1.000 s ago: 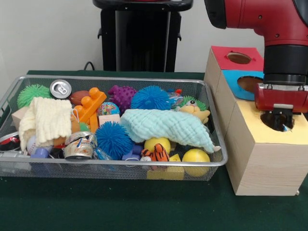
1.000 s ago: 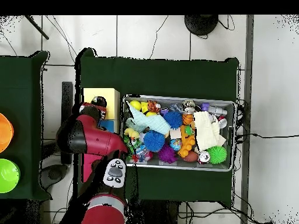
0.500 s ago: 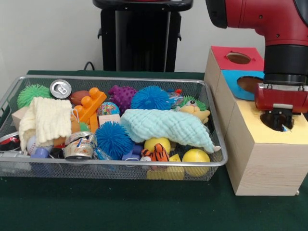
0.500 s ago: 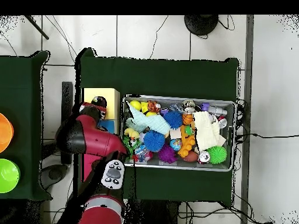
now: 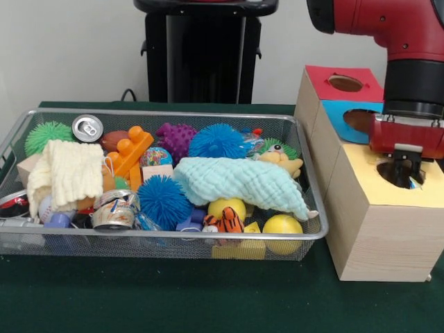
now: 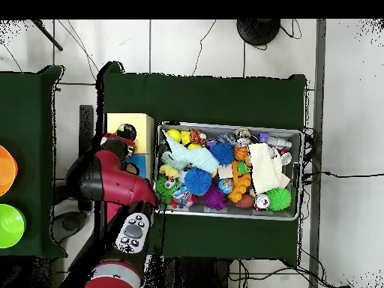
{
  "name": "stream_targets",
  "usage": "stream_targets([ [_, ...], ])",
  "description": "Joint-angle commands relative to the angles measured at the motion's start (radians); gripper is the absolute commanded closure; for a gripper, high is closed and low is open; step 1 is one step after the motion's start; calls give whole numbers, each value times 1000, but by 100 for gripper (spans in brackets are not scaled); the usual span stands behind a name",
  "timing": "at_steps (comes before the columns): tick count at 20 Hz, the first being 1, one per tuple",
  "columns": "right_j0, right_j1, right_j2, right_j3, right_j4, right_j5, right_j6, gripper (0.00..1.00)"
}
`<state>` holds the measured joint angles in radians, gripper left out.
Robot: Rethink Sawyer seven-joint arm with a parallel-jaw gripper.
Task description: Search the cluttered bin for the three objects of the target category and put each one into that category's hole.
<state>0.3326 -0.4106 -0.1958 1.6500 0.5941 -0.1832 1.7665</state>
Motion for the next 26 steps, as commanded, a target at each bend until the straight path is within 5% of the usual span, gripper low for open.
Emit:
stream_targets([
  [1, 137, -3, -38, 42, 50, 294, 186, 100],
  [18, 156, -128, -172, 11, -42, 579, 163, 100],
  [26, 80, -408, -254, -62, -190, 952, 12, 100],
])
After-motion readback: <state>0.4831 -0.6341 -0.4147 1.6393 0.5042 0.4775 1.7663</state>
